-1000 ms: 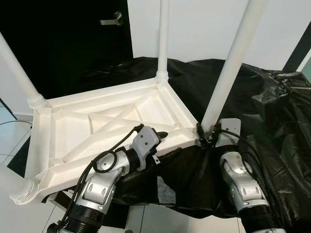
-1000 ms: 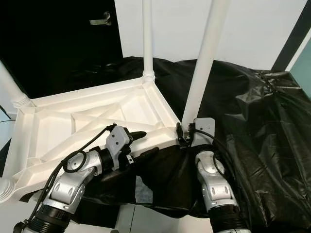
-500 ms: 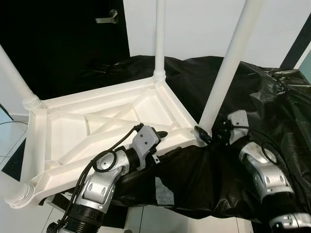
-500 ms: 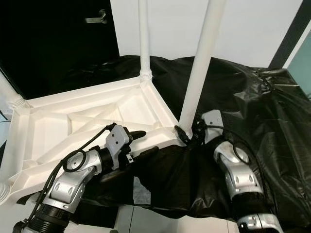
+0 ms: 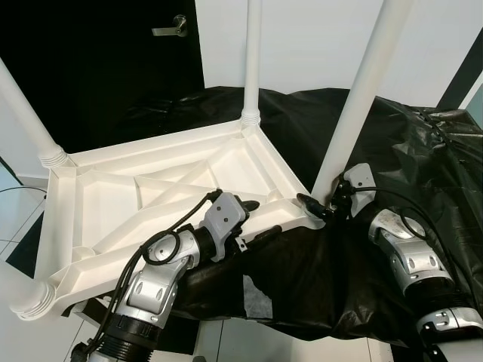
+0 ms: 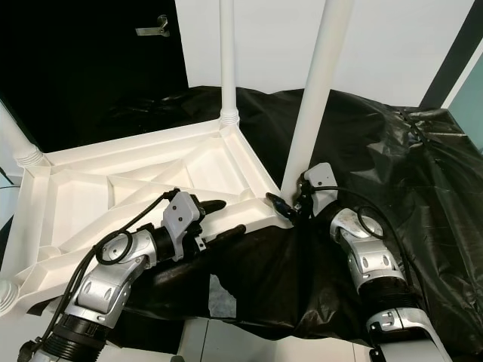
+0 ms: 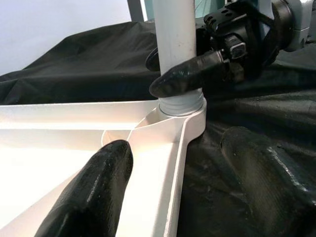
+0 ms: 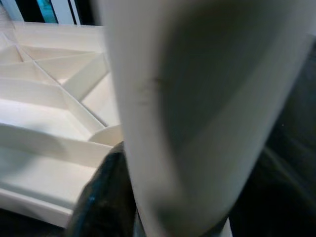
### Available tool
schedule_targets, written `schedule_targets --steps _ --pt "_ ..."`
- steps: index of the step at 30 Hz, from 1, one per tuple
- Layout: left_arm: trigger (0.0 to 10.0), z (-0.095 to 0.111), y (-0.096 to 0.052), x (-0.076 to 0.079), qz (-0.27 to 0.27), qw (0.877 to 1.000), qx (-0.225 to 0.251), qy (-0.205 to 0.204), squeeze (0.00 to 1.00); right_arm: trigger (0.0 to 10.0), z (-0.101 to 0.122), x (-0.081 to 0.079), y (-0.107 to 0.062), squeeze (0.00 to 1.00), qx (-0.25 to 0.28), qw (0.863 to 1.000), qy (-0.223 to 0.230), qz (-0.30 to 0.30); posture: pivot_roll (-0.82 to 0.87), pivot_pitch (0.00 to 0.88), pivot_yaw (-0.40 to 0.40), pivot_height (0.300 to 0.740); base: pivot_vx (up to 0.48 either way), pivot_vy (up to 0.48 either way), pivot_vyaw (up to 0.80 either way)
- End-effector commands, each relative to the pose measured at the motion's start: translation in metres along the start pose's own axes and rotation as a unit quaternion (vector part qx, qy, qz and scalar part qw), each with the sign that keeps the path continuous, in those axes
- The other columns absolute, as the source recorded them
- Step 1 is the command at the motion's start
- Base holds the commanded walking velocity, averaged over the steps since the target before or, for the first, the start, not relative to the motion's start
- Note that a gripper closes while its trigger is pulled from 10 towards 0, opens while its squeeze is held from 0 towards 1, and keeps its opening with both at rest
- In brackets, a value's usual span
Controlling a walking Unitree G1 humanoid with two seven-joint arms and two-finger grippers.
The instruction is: Building children table
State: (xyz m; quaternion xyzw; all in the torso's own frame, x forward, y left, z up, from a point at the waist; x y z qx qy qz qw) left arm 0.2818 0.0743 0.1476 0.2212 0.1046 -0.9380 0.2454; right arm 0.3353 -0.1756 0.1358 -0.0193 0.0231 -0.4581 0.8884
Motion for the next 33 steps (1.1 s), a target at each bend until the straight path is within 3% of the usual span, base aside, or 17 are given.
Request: schedule_targets --steps 1,5,6,11,12,13,15,19,22,23,26,28,33 --pt "10.0 -0.004 -0.001 0.0 0.019 1.0 -0.013 0.0 0.0 0.0 -0.01 0.001 -0.004 0.0 -0.016 1.0 0.011 -0.012 0.08 0.0 -0.016 0.74 0.0 0.0 0.0" --pt "10.0 -0.004 0.0 0.0 0.017 1.0 -0.012 0.0 0.0 0.0 -0.012 0.003 -0.005 0.0 -0.011 0.999 0.02 -0.038 0.07 0.0 -0.014 0.74 0.0 0.0 0.0" --pt "10.0 -0.004 0.001 0.0 0.016 1.0 -0.012 0.0 0.0 10.0 -0.015 0.003 -0.005 0.0 -0.015 0.998 0.018 -0.057 0.07 0.0 -0.013 0.74 0.0 0.0 0.0" --pt "10.0 -0.003 0.002 0.0 0.015 1.0 -0.011 0.001 0.0 10.0 -0.018 0.001 -0.003 0.0 -0.01 0.996 0.023 -0.091 0.07 0.0 -0.015 0.74 0.0 0.0 0.0" --pt "10.0 -0.003 0.002 0.0 0.015 1.0 -0.01 0.0 0.0 10.0 -0.019 0.001 -0.001 0.0 0.0 0.988 0.038 -0.152 0.06 0.0 -0.013 0.74 0.0 0.0 0.0" --pt "10.0 -0.003 0.002 0.0 0.015 1.0 -0.01 0.0 0.0 10.0 -0.019 0.001 -0.001 0.0 0.0 0.988 0.038 -0.152 0.06 0.0 -0.013 0.74 0.0 0.0 0.0" --pt "10.0 -0.002 0.002 0.001 0.015 1.0 -0.01 -0.001 0.0 10.0 -0.022 0.003 -0.001 0.0 0.008 0.972 0.063 -0.228 0.06 0.0 -0.016 0.74 0.0 0.0 0.0" --pt "10.0 -0.002 0.002 0.0 0.017 1.0 -0.009 -0.002 0.0 10.0 -0.023 -0.004 0.001 0.0 0.017 0.963 0.062 -0.261 0.06 0.0 -0.014 0.74 0.0 0.0 0.0" --pt "10.0 -0.002 0.001 0.0 0.019 1.0 -0.009 -0.003 0.0 10.0 -0.025 -0.01 0.001 0.0 0.03 0.942 0.08 -0.325 0.06 0.0 -0.016 0.74 0.0 0.0 0.0" --pt "10.0 -0.002 0.001 0.0 0.019 1.0 -0.009 -0.003 0.0 10.0 -0.025 -0.01 0.001 0.0 0.03 0.942 0.08 -0.325 0.06 0.0 -0.016 0.74 0.0 0.0 0.0" --pt "10.0 -0.002 0.001 -0.002 0.022 1.0 -0.009 -0.003 0.0 10.0 -0.031 -0.018 0.002 0.0 0.03 0.917 0.099 -0.386 0.07 0.0 -0.018 0.74 0.0 0.0 0.0" --pt "10.0 -0.002 0.001 -0.002 0.024 1.0 -0.01 -0.003 0.0 10.0 -0.029 -0.027 0.008 0.0 0.032 0.921 0.106 -0.375 0.07 0.0 -0.011 0.74 0.0 0.0 0.0" --pt "10.0 -0.001 0.001 -0.001 0.021 1.0 -0.01 -0.003 0.0 10.0 -0.024 -0.024 0.006 0.0 0.04 0.921 0.099 -0.374 0.07 0.0 -0.01 0.74 0.0 0.0 0.0"
Point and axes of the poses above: a point about 5 cm out from each wrist's last joint towards the gripper, its own y axis pointing out of the wrist towards the gripper, its own z axis along the axis of the wrist's last joint, x = y × z, the point moved 1 cm from there along y, pointing out of the wrist towards the gripper, and after that the axes turned 14 degrees about y, right-handed, at the moved point
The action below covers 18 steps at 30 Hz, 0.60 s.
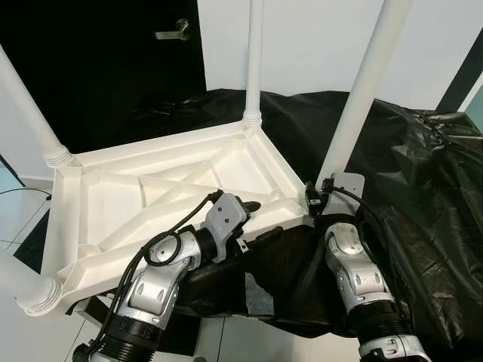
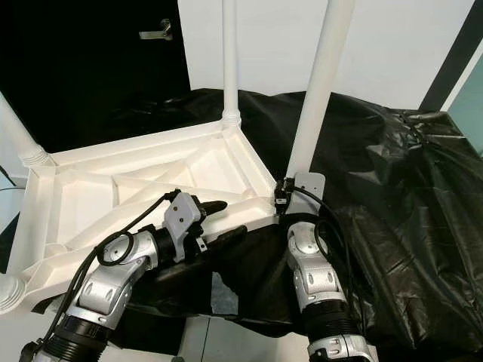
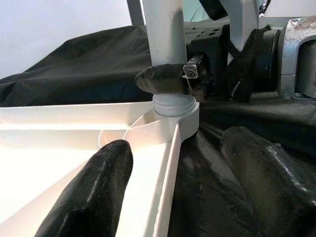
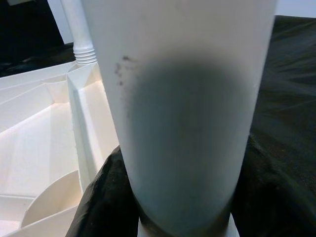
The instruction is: Building children table
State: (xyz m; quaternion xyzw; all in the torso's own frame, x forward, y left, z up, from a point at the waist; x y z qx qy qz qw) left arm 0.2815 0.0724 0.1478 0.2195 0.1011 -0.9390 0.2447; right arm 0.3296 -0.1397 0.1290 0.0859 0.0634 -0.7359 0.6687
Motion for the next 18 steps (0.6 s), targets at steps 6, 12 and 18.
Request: schedule_targets --steps 6,12,18 --pt "10.0 -0.001 0.001 -0.004 0.023 1.0 -0.012 0.002 0.0 10.0 -0.012 0.02 -0.004 0.07 -0.03 0.998 -0.012 -0.044 0.07 0.0 -0.007 0.74 0.0 0.0 0.0" --pt "10.0 0.001 0.001 -0.004 0.022 1.0 -0.01 0.001 0.0 10.0 -0.002 0.017 -0.004 1.0 -0.008 1.0 -0.004 0.018 0.07 0.0 -0.005 0.74 0.0 0.0 0.0" --pt "10.0 0.001 -0.001 -0.005 0.022 1.0 -0.01 0.001 0.0 10.0 0.006 0.017 -0.008 1.0 -0.005 0.993 -0.013 0.119 0.06 0.0 0.0 0.74 0.0 0.0 0.0"
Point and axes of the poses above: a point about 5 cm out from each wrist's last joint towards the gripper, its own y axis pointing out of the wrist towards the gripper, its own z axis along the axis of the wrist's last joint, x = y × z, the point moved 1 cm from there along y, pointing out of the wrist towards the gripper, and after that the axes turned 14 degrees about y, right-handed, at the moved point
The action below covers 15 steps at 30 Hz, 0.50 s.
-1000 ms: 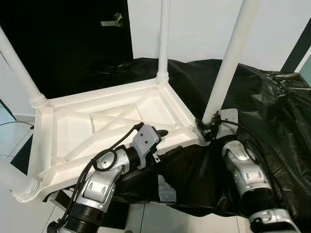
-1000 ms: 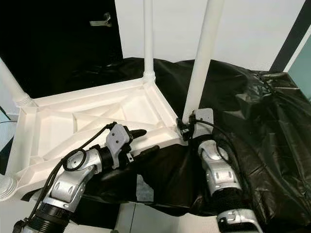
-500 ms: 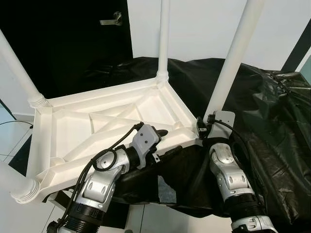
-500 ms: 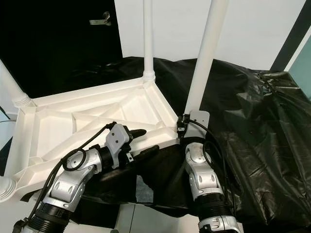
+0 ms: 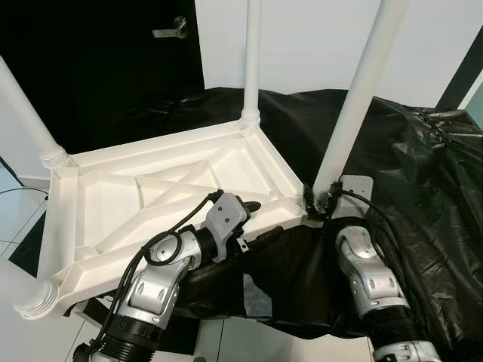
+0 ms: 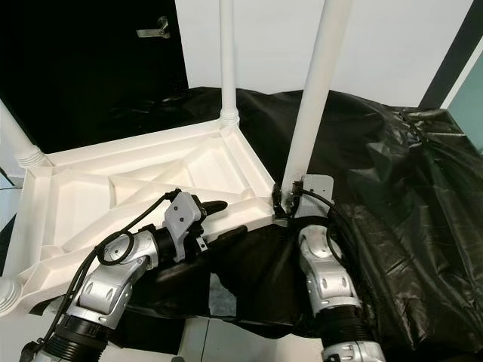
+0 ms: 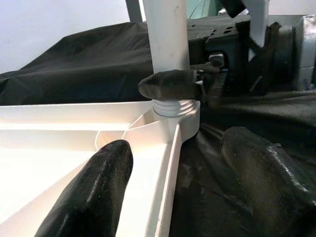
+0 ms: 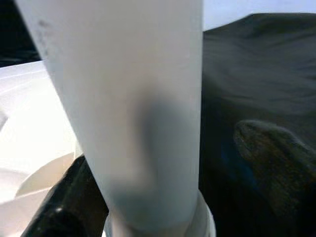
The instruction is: Building children table
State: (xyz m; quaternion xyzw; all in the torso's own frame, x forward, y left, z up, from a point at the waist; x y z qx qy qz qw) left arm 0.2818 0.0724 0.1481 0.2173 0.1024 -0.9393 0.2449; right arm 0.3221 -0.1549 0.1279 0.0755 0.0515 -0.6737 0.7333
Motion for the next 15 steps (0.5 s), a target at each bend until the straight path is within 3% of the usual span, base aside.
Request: schedule_targets --steps 1,2,3,8,15 --pt "10.0 0.0009 -0.0007 -0.0042 0.022 1.0 -0.008 0.003 0.0 10.0 0.0033 0.0012 -0.0021 1.0 0.003 1.0 0.001 0.03 0.06 0.0 0.0 0.74 0.0 0.0 0.0" --pt "10.0 0.0009 -0.0012 -0.0039 0.021 1.0 -0.008 0.003 0.0 10.0 0.0055 0.0019 -0.003 0.0 0.001 0.998 -0.006 0.066 0.06 0.0 0.0 0.74 0.0 0.0 0.0" --pt "10.0 0.0009 -0.0012 -0.0039 0.021 1.0 -0.008 0.003 0.0 10.0 0.0055 0.0019 -0.003 0.0 0.001 0.998 -0.006 0.066 0.06 0.0 0.0 0.74 0.0 0.0 0.0" --pt "10.0 0.0011 -0.0007 -0.002 0.019 1.0 -0.007 0.001 0.0 10.0 0.0104 0.0073 -0.0049 0.0 -0.028 0.982 -0.019 0.187 0.06 0.0 0.002 0.74 0.0 0.0 0.0" --pt "10.0 0.0008 -0.0006 -0.0009 0.018 1.0 -0.007 0.0 0.0 10.0 0.0098 0.0076 -0.0046 0.0 -0.046 0.972 -0.026 0.227 0.06 0.0 0.002 0.74 0.0 0.0 0.0"
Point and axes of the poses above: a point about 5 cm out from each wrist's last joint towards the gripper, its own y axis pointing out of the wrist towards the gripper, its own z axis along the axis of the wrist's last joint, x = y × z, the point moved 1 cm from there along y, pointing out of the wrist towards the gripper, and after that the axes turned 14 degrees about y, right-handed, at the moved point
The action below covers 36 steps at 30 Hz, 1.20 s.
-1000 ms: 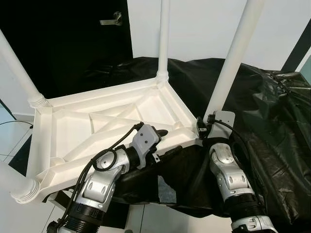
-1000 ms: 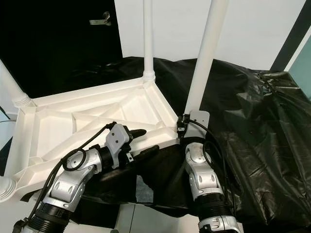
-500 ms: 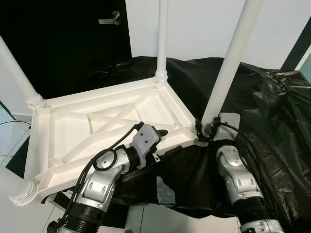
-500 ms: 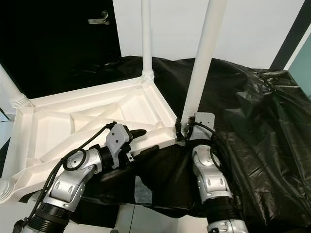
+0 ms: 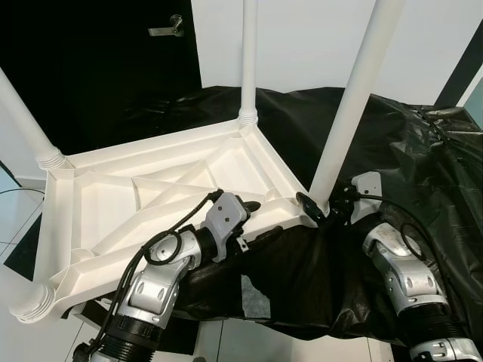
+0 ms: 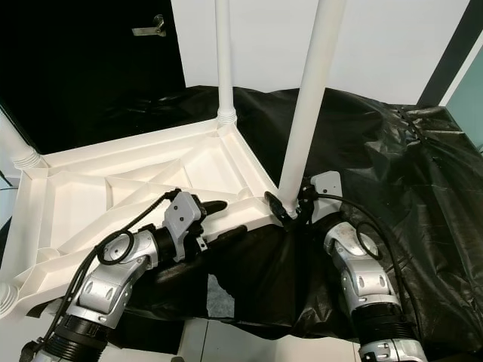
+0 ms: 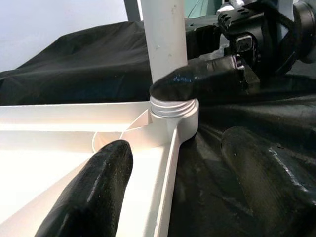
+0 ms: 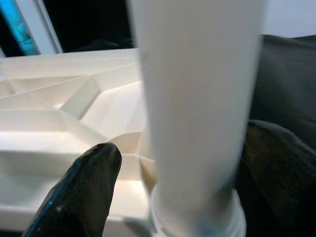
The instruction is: Building children table
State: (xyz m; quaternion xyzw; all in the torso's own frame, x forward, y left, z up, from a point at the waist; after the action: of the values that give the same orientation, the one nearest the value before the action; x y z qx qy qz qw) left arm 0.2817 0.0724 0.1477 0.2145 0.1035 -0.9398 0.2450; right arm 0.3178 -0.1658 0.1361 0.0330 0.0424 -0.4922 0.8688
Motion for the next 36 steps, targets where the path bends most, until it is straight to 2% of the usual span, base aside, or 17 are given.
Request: schedule_targets --steps 1,4,5,9,10,12,20,21,22,23,27,30,31,33,34,35,36 --pt "10.0 0.001 0.0 -0.001 0.018 1.0 -0.005 0.002 0.0 10.0 -0.001 -0.001 0.004 0.0 -0.018 0.999 -0.005 0.033 0.06 0.0 0.002 0.74 0.0 0.0 0.0" --pt "10.0 0.001 0.0 -0.002 0.018 1.0 -0.004 0.003 0.0 10.0 -0.002 -0.001 0.009 0.0 -0.032 0.998 -0.013 0.053 0.06 0.0 0.0 0.74 0.0 0.0 0.0" --pt "10.0 0.002 0.0 -0.003 0.019 1.0 -0.004 0.004 0.0 1.8 -0.004 0.001 0.013 0.0 -0.048 0.996 -0.027 0.067 0.07 0.0 -0.004 0.74 0.0 0.0 0.0" --pt "10.0 0.001 0.0 -0.005 0.022 1.0 -0.004 0.005 0.0 1.9 -0.006 0.004 0.018 0.0 -0.065 0.994 -0.04 0.078 0.07 0.0 -0.008 0.74 0.0 0.0 0.0" --pt "10.0 0.001 -0.001 -0.005 0.022 1.0 -0.004 0.005 0.0 0.3 -0.007 0.005 0.019 0.0 -0.069 0.993 -0.045 0.082 0.08 0.0 -0.009 0.74 0.0 0.0 0.0" --pt "10.0 0.001 -0.001 -0.005 0.023 1.0 -0.005 0.005 0.0 0.0 -0.008 0.006 0.019 0.0 -0.072 0.993 -0.045 0.083 0.08 0.0 -0.013 0.74 0.0 0.0 0.0" --pt "10.0 0.0 -0.005 -0.003 0.029 1.0 -0.01 0.004 0.0 0.0 -0.014 0.004 0.014 0.0 -0.066 0.996 -0.026 0.045 0.09 0.0 -0.028 0.74 0.0 0.0 0.0" --pt "10.0 -0.001 -0.004 -0.002 0.029 1.0 -0.01 0.003 0.0 8.7 -0.016 0.0 0.013 0.0 -0.058 0.998 -0.022 0.025 0.09 0.0 -0.029 0.74 0.0 0.0 0.0" --pt "10.0 -0.001 -0.005 -0.001 0.028 1.0 -0.01 0.002 0.0 8.7 -0.017 -0.001 0.013 0.0 -0.051 0.998 -0.02 0.012 0.09 0.0 -0.029 0.74 0.0 0.0 0.0" --pt "10.0 0.0 -0.004 0.0 0.027 1.0 -0.01 0.001 0.0 10.0 -0.018 -0.005 0.013 0.0 -0.042 0.999 -0.009 -0.008 0.09 0.0 -0.029 0.74 0.0 0.0 0.0" --pt "10.0 0.001 -0.003 0.002 0.024 1.0 -0.008 0.0 0.0 10.0 -0.021 -0.014 0.012 0.0 -0.022 0.999 0.016 -0.044 0.09 0.0 -0.027 0.74 0.0 0.0 0.0" --pt "10.0 0.001 -0.001 0.003 0.019 1.0 -0.006 0.001 0.0 10.0 -0.026 -0.015 0.011 0.0 -0.006 0.99 0.043 -0.134 0.08 0.0 -0.023 0.74 0.0 0.0 0.0" --pt "10.0 0.001 0.0 0.003 0.017 1.0 -0.005 0.001 0.0 10.0 -0.028 -0.015 0.01 0.0 -0.008 0.985 0.03 -0.171 0.07 0.0 -0.02 0.74 0.0 0.0 0.0" --pt "10.0 0.001 0.0 0.003 0.017 1.0 -0.005 0.001 0.0 10.0 -0.028 -0.015 0.01 0.0 -0.008 0.985 0.03 -0.171 0.07 0.0 -0.02 0.74 0.0 0.0 0.0" --pt "10.0 0.002 0.001 0.002 0.015 1.0 -0.004 0.002 0.0 10.0 -0.029 -0.015 0.008 0.0 -0.004 0.977 0.023 -0.213 0.07 0.0 -0.019 0.74 0.0 0.0 0.0" --pt "10.0 0.002 0.001 0.002 0.015 1.0 -0.004 0.002 0.0 10.0 -0.029 -0.015 0.008 0.0 -0.004 0.977 0.023 -0.213 0.07 0.0 -0.019 0.74 0.0 0.0 0.0" --pt "10.0 0.003 0.002 0.002 0.014 1.0 -0.002 0.003 0.0 10.0 -0.031 -0.017 0.006 0.0 0.002 0.966 0.018 -0.257 0.07 0.0 -0.019 0.74 0.0 0.0 0.0"
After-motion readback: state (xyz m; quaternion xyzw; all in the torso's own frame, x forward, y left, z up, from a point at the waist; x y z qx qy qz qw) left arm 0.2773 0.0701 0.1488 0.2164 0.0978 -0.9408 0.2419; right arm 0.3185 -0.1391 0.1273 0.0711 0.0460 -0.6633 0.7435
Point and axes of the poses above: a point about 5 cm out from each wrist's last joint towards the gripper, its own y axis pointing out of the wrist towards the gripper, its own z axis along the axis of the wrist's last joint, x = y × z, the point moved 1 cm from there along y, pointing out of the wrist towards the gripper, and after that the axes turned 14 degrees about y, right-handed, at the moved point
